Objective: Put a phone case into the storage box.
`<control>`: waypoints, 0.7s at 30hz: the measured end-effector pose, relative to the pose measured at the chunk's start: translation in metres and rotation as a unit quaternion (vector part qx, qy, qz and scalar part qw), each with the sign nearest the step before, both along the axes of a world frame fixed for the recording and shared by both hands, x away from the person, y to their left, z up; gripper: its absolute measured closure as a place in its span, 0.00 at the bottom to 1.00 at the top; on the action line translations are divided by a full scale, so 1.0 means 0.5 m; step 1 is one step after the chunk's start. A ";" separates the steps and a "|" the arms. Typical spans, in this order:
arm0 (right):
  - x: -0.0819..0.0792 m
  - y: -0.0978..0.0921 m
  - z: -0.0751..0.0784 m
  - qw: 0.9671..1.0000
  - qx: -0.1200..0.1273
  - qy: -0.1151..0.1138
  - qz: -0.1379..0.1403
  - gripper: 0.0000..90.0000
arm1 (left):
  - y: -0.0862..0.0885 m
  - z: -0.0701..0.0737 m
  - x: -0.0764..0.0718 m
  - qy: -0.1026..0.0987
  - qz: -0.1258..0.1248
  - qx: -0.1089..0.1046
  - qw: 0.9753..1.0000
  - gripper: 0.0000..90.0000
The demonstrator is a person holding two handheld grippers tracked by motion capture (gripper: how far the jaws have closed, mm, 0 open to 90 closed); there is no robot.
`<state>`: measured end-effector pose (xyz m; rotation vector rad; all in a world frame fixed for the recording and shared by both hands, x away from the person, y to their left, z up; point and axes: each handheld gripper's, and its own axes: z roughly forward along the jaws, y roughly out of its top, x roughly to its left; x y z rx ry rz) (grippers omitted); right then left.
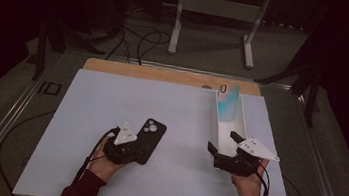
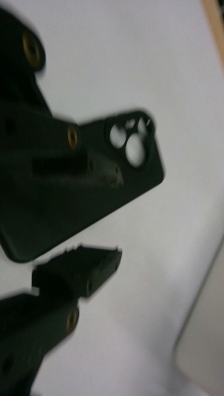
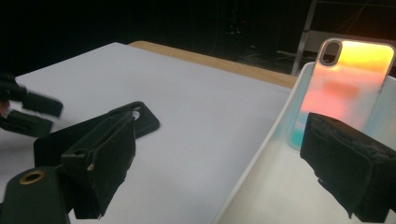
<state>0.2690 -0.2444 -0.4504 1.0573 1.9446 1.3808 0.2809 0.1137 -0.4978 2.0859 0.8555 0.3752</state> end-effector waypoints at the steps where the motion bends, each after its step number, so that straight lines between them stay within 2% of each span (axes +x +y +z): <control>1: 0.000 -0.001 0.000 1.000 0.001 -0.001 -0.001 0.11 | -0.005 -0.005 0.001 0.005 -0.007 0.003 1.000 0.78; 2: 0.000 -0.001 0.000 1.000 0.001 -0.001 -0.001 0.11 | -0.005 -0.005 0.001 0.005 -0.007 0.003 1.000 0.84; 3: 0.000 -0.001 0.001 1.000 0.001 -0.001 -0.001 0.11 | -0.015 -0.014 0.003 0.012 -0.015 0.012 1.000 0.84; 4: 0.000 -0.002 0.001 1.000 0.001 -0.002 -0.001 0.11 | -0.019 -0.018 0.004 0.016 -0.018 0.013 1.000 0.94; 6: 0.000 -0.002 0.000 1.000 0.001 -0.001 -0.003 0.11 | -0.027 -0.024 0.004 0.023 -0.031 0.019 0.999 0.99; 12: 0.001 -0.002 -0.001 1.000 0.000 -0.002 -0.002 0.11 | -0.050 -0.035 0.002 0.032 -0.051 0.029 0.998 1.00; 13: 0.001 -0.001 -0.001 1.000 0.000 -0.003 -0.001 0.11 | -0.059 -0.045 0.001 0.038 -0.053 0.048 0.997 1.00; 15: 0.000 -0.002 0.001 1.000 0.000 -0.003 -0.001 0.11 | -0.062 -0.050 0.001 0.043 -0.057 0.064 0.995 1.00; 19: -0.001 -0.005 0.002 1.000 0.002 -0.004 -0.003 0.11 | -0.059 -0.049 0.001 0.045 -0.053 0.071 0.995 1.00; 21: -0.002 -0.006 0.003 1.000 0.001 -0.004 -0.004 0.11 | -0.051 -0.048 0.002 0.046 -0.042 0.075 0.995 1.00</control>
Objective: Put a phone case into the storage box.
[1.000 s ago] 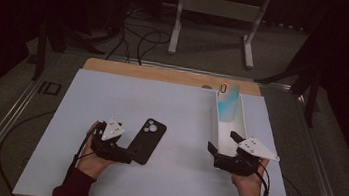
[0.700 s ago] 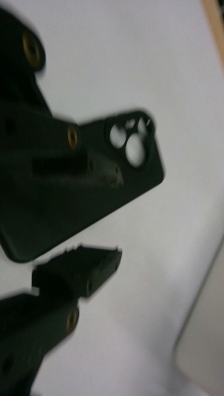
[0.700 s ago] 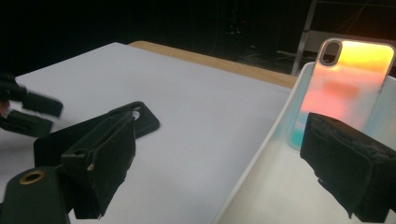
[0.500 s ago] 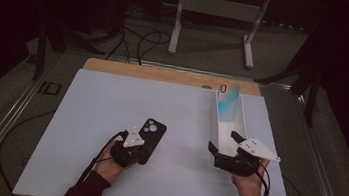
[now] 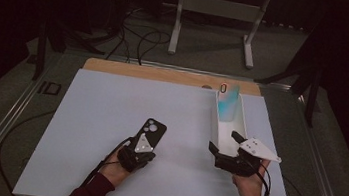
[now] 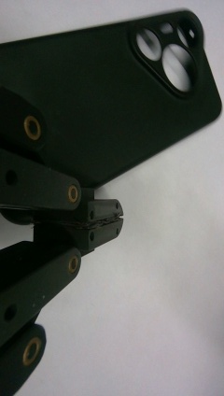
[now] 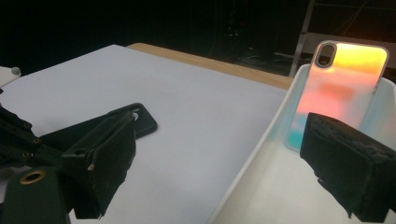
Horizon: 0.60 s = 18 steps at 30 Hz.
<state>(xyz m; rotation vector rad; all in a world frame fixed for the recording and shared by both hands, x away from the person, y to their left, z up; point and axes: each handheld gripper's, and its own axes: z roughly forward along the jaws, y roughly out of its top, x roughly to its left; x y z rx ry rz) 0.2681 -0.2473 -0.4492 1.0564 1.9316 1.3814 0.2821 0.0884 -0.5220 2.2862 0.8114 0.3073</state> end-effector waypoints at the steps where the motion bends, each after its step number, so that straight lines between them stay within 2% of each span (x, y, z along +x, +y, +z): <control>1: 0.000 -0.001 0.000 1.000 0.001 -0.001 0.000 0.11 | 0.007 0.001 0.002 0.000 0.007 0.005 1.000 1.00; 5: 0.000 -0.003 0.002 1.000 0.003 -0.001 -0.002 0.11 | 0.039 0.002 0.010 0.002 0.045 0.010 0.999 1.00; 7: 0.000 -0.005 0.002 1.000 0.004 -0.001 -0.004 0.11 | 0.053 0.003 0.014 0.004 0.054 0.008 0.998 1.00; 12: 0.000 -0.001 0.001 1.000 0.002 -0.001 -0.001 0.11 | 0.051 0.005 0.012 -0.003 0.050 0.000 0.999 1.00; 15: -0.001 0.000 0.002 1.000 0.000 -0.003 0.001 0.11 | 0.055 0.023 0.006 -0.020 0.046 -0.026 0.998 0.99; 18: -0.001 -0.002 0.002 1.000 0.002 -0.005 0.000 0.11 | 0.075 0.051 -0.002 -0.044 0.050 -0.062 0.996 0.95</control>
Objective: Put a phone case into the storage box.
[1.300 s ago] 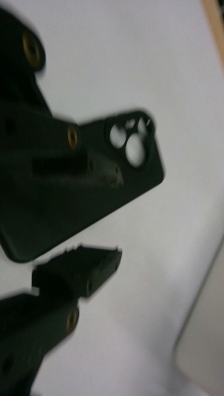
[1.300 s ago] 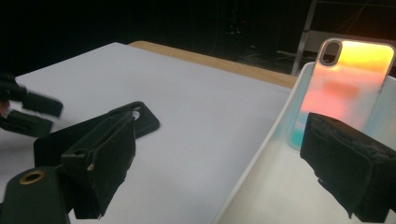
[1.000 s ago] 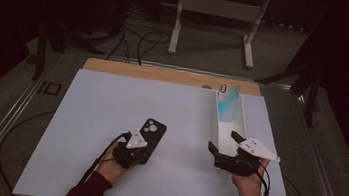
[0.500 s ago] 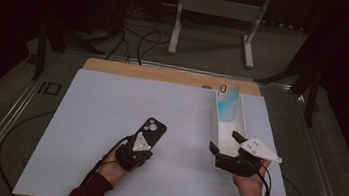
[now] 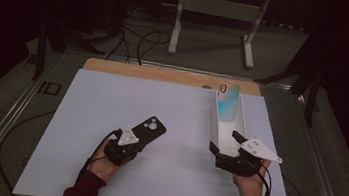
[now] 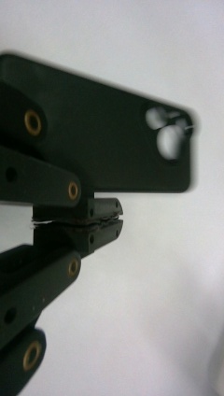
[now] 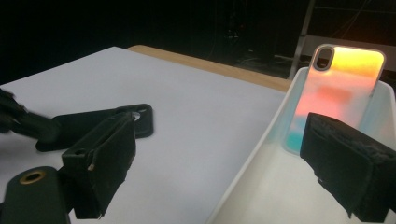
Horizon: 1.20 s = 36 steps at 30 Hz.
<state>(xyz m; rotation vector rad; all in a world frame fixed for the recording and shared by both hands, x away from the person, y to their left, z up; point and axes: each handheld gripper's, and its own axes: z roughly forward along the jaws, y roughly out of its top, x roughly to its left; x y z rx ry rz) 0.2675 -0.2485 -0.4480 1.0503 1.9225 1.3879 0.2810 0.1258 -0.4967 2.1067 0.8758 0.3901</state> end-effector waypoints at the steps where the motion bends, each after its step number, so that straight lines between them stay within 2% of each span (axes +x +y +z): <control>1: 0.000 -0.001 0.000 1.000 0.000 -0.001 0.000 0.11 | 0.010 0.008 -0.003 -0.010 0.004 -0.011 1.000 0.92; 3: 0.000 -0.003 0.000 1.000 0.001 -0.001 0.002 0.11 | 0.034 0.025 -0.010 -0.033 0.000 -0.039 0.999 0.83; 5: -0.001 -0.003 0.000 1.000 0.001 -0.003 0.004 0.11 | 0.058 0.040 -0.018 -0.052 0.002 -0.064 0.997 0.68; 6: -0.001 -0.002 0.000 1.000 0.000 -0.004 0.008 0.11 | 0.071 0.048 -0.022 -0.069 0.015 -0.067 0.995 0.60; 8: -0.003 0.000 -0.002 1.000 0.001 -0.009 0.013 0.11 | 0.092 0.057 -0.026 -0.087 0.035 -0.073 0.993 0.46; 10: -0.004 0.000 -0.003 1.000 0.003 -0.011 0.016 0.11 | 0.117 0.064 -0.030 -0.104 0.063 -0.077 0.990 0.33; 13: -0.006 -0.005 -0.003 1.000 0.007 -0.018 0.017 0.11 | 0.157 0.070 -0.038 -0.122 0.101 -0.085 0.984 0.20; 14: -0.006 -0.005 -0.003 1.000 0.007 -0.018 0.017 0.11 | 0.157 0.070 -0.038 -0.122 0.101 -0.085 0.984 0.17; 15: -0.006 -0.006 -0.003 1.000 0.008 -0.020 0.016 0.11 | 0.173 0.072 -0.041 -0.127 0.111 -0.088 0.982 0.17; 16: -0.007 -0.008 -0.003 1.000 0.009 -0.023 0.013 0.11 | 0.185 0.073 -0.044 -0.129 0.115 -0.089 0.981 0.14; 17: -0.008 -0.010 -0.004 1.000 0.011 -0.026 0.013 0.11 | 0.198 0.074 -0.045 -0.127 0.119 -0.090 0.981 0.07; 18: -0.009 -0.011 -0.004 0.999 0.012 -0.029 0.013 0.11 | 0.212 0.074 -0.047 -0.118 0.119 -0.091 0.982 0.02; 19: -0.010 -0.012 -0.006 0.999 0.010 -0.034 0.014 0.11 | 0.216 0.073 -0.048 -0.117 0.121 -0.091 0.982 0.00; 25: -0.014 -0.016 -0.013 0.999 0.017 -0.043 0.018 0.11 | 0.242 0.067 -0.061 -0.124 0.138 -0.092 0.978 0.00; 31: -0.021 -0.021 -0.016 0.999 0.013 -0.038 0.004 0.10 | 0.240 0.065 -0.062 -0.119 0.134 -0.079 0.981 0.00; 35: -0.023 -0.023 -0.018 0.999 0.013 -0.033 0.001 0.10 | 0.238 0.065 -0.061 -0.115 0.133 -0.077 0.981 0.00; 36: -0.024 -0.024 -0.018 0.999 0.012 -0.032 -0.002 0.10 | 0.237 0.065 -0.059 -0.108 0.131 -0.078 0.982 0.00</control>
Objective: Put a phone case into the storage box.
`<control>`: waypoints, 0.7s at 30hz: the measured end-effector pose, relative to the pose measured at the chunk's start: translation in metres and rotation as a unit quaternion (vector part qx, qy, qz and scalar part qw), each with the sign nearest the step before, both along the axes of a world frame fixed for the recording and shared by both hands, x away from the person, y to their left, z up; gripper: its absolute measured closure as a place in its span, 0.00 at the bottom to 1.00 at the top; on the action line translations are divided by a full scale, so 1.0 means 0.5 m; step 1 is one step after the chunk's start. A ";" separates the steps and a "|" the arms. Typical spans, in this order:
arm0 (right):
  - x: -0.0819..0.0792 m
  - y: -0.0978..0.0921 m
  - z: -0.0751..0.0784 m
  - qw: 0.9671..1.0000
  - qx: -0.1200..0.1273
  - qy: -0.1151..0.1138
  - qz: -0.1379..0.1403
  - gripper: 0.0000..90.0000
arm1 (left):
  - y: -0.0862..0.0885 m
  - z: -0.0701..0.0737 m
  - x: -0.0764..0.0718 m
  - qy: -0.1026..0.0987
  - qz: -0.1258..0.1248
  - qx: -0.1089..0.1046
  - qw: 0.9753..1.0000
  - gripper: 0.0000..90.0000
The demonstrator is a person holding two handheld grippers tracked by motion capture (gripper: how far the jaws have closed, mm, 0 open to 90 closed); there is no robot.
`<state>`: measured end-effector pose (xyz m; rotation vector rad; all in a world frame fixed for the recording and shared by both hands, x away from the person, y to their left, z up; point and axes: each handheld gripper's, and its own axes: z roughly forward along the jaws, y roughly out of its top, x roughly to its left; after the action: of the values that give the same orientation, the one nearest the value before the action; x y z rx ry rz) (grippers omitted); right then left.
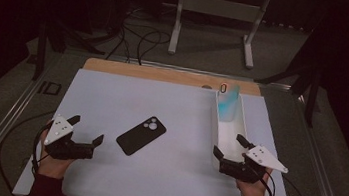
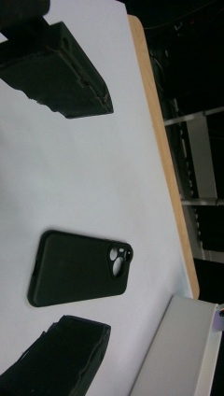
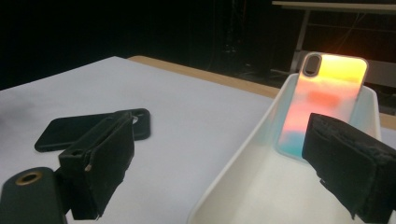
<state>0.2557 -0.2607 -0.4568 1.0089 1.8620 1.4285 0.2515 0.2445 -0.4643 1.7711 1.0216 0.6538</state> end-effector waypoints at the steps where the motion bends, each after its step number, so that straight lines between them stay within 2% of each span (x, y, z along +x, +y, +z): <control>1: 0.000 -0.003 0.002 1.000 0.000 0.008 -0.002 0.10 | -0.001 0.000 0.001 0.004 -0.001 0.000 1.000 0.00; 8: 0.004 -0.008 0.000 1.000 0.012 0.021 0.005 0.09 | -0.018 0.002 0.014 0.027 -0.015 0.013 0.999 0.00; 12: 0.004 -0.007 0.000 1.000 0.008 0.019 0.005 0.09 | -0.035 0.001 0.032 0.048 -0.022 0.027 0.998 0.00; 14: 0.004 -0.006 0.002 1.000 0.006 0.020 0.004 0.09 | -0.042 0.001 0.040 0.059 -0.028 0.033 0.997 0.00; 18: 0.004 -0.007 0.004 1.000 0.006 0.019 0.004 0.09 | -0.065 -0.004 0.061 0.090 -0.042 0.055 0.994 0.00; 21: 0.004 -0.007 0.006 1.000 0.007 0.021 0.003 0.09 | -0.081 -0.008 0.076 0.102 -0.047 0.068 0.991 0.00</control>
<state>0.2579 -0.2644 -0.4538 1.0491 1.8887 1.4367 0.2896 0.2040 -0.4681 2.0254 1.0419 0.5010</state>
